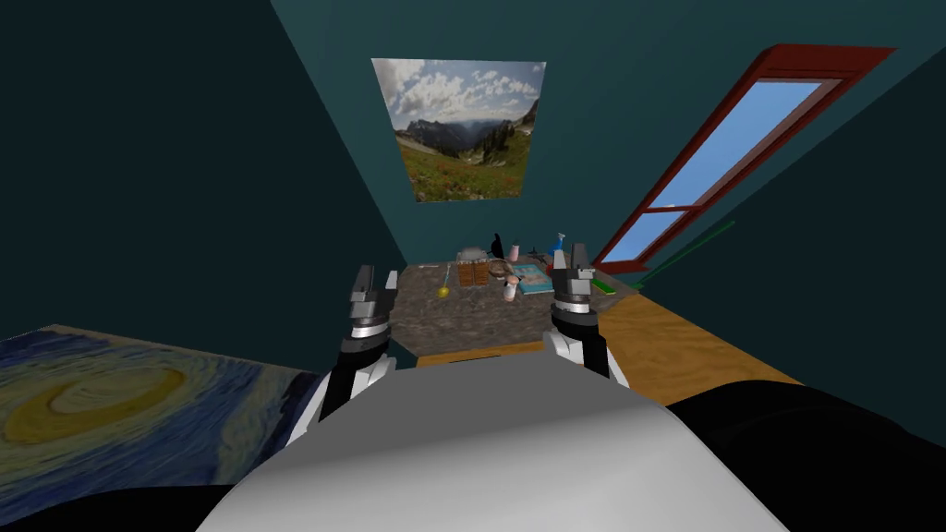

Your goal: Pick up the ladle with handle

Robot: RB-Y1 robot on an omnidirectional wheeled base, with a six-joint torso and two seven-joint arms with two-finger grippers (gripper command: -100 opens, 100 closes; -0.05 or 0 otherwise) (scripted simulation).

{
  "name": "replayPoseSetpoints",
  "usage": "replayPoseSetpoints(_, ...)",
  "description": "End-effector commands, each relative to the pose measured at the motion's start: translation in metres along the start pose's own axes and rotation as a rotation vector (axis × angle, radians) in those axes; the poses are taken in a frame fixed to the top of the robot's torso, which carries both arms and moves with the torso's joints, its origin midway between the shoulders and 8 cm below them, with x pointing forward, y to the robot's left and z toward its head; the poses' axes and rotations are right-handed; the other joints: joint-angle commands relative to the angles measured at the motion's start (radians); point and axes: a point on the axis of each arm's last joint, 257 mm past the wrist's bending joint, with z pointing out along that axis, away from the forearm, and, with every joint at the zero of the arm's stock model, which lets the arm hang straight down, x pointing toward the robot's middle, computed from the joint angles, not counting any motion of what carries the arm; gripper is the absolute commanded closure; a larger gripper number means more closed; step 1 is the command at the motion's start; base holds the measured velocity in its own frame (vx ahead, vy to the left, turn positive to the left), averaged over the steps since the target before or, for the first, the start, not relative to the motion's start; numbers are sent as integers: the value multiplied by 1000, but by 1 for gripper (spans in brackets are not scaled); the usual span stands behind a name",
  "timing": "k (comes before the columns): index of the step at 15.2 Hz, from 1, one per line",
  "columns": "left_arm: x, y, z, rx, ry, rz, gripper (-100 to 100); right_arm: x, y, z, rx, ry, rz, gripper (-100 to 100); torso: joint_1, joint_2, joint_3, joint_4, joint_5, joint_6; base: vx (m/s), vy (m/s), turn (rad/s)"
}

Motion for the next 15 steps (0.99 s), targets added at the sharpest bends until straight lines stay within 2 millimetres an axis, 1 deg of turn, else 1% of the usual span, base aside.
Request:
replayPoseSetpoints(1, 6, 14, -4, -44, 38, -26, -100, 0, 0, 0, 0, 0, 0, 0, 0, 0, 0, 0, 0, 0, 3, 11, -157)
replayPoseSetpoints(2, 8, 14, -4, -45, 51, -21, -100, 0, 0, 0, 0, 0, 0, 0, 0, 0, 0, 0, 0, 0, 3, 13, -132)
replayPoseSetpoints(3, 11, 26, -8, -81, 69, -44, -100, 0, 0, 0, 0, 0, 0, 0, 0, 0, 0, 0, 0, 0, 2, 14, -196)
replayPoseSetpoints(4, 14, 26, -8, -83, 89, -37, -100, 0, 0, 0, 0, 0, 0, 0, 0, 0, 0, 0, 0, 0, 2, 17, -172)
replayPoseSetpoints(5, 17, 39, -12, -121, 103, -61, -100, 0, 0, 0, 0, 0, 0, 0, 0, 0, 0, 0, 0, 0, 1, 18, -176)
replayPoseSetpoints(7, 19, 39, -13, -124, 128, -53, -100, 0, 0, 0, 0, 0, 0, 0, 1, 0, 0, 0, 0, 0, 1, 17, -93)
replayPoseSetpoints(8, 23, 52, -18, -168, 151, -74, -100, 0, 0, 0, 0, 0, 0, 0, 0, 0, 0, 0, 0, 0, 2, 11, -102)
replayPoseSetpoints(9, 25, 53, -19, -170, 168, -68, -100, 0, 0, 0, 0, 0, 0, 0, 0, 0, 0, 0, 0, 0, 3, 11, -144)
replayPoseSetpoints(10, 27, 66, -25, -215, 180, -92, -100, 0, 0, 0, 0, 0, 0, 0, 0, 0, 0, 0, 0, 0, 1, 12, -257)
replayPoseSetpoints(12, 30, 67, -26, -220, 208, -81, -100, 0, 0, 0, 0, 0, 0, 0, 0, 0, 0, 0, 0, 0, 0, 17, -146)
replayPoseSetpoints(13, 33, 81, -33, -269, 227, -102, -100, 0, 0, 0, 0, 0, 0, 0, 0, 0, 0, 0, 0, 0, -1, 13, -144)
replayPoseSetpoints(15, 35, 82, -34, -273, 249, -93, -100, 0, 0, 0, 0, 0, 0, 0, 0, 0, 0, 0, 0, 0, -3, 14, -120)
